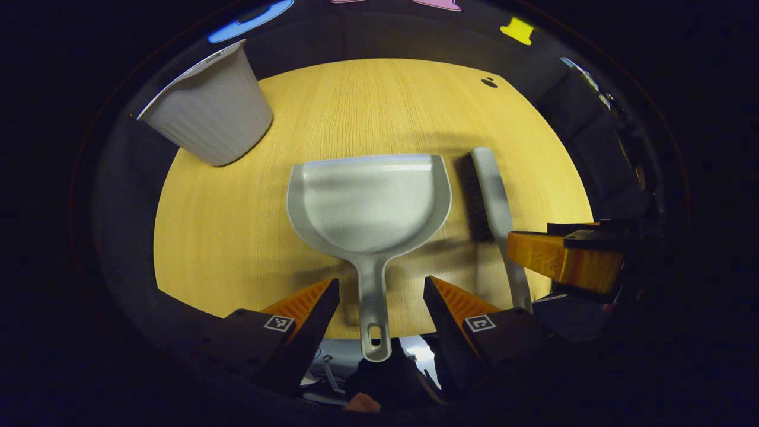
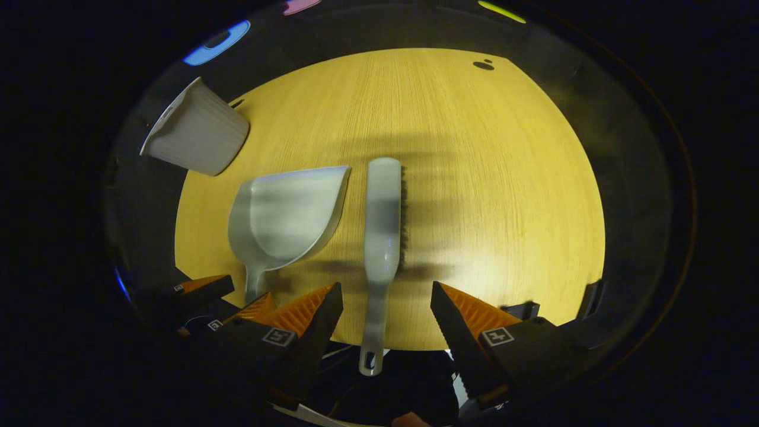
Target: Pick up the small broom and dustpan from the desktop, sweep the trash into the dustpan with the broom, and then empty the trash into the garbage bin.
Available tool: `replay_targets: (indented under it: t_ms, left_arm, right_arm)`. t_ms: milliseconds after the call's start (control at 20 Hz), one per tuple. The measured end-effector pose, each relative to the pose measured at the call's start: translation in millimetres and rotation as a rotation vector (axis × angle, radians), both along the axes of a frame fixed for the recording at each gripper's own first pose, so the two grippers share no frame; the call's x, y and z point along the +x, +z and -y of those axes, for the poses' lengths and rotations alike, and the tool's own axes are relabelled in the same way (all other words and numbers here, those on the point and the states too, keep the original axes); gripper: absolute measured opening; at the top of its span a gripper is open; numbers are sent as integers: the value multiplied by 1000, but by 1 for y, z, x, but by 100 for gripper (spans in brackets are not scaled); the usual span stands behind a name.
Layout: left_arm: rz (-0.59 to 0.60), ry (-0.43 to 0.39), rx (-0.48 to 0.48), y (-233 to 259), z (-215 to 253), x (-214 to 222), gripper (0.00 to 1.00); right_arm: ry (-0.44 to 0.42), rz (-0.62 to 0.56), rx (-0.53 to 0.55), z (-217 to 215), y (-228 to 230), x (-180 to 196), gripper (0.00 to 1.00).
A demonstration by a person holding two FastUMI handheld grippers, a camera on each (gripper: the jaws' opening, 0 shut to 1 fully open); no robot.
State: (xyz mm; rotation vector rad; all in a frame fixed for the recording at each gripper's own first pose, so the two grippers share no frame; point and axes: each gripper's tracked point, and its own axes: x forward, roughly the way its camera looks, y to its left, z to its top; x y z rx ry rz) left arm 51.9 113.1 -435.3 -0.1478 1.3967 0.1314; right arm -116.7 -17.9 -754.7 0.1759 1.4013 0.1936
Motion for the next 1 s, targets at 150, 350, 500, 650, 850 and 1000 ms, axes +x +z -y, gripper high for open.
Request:
replay_targets:
  t_ms: [150,350,500,650,850,1000]
  left_arm:
    - [137,-12,23,32,0,7,87]
    - [352,-79,34,87,-5,3,86]
    - [516,-136,67,131,-9,-8,87]
    - [700,-135,35,167,-8,-24,87]
    - [836,-31,40,218,-28,-47,86]
    - [975,32,120,265,-45,-62,86]
  right_arm:
    - [7,99,-5,3,21,-2,98]
    - [-61,294,-30,5,71,-9,98]
    - [-114,442,-60,7,119,-28,98]
    - [-135,615,-130,11,177,-45,98]
    - [-132,853,-156,8,255,-55,97]
    - [-161,991,-91,-6,294,-57,96]
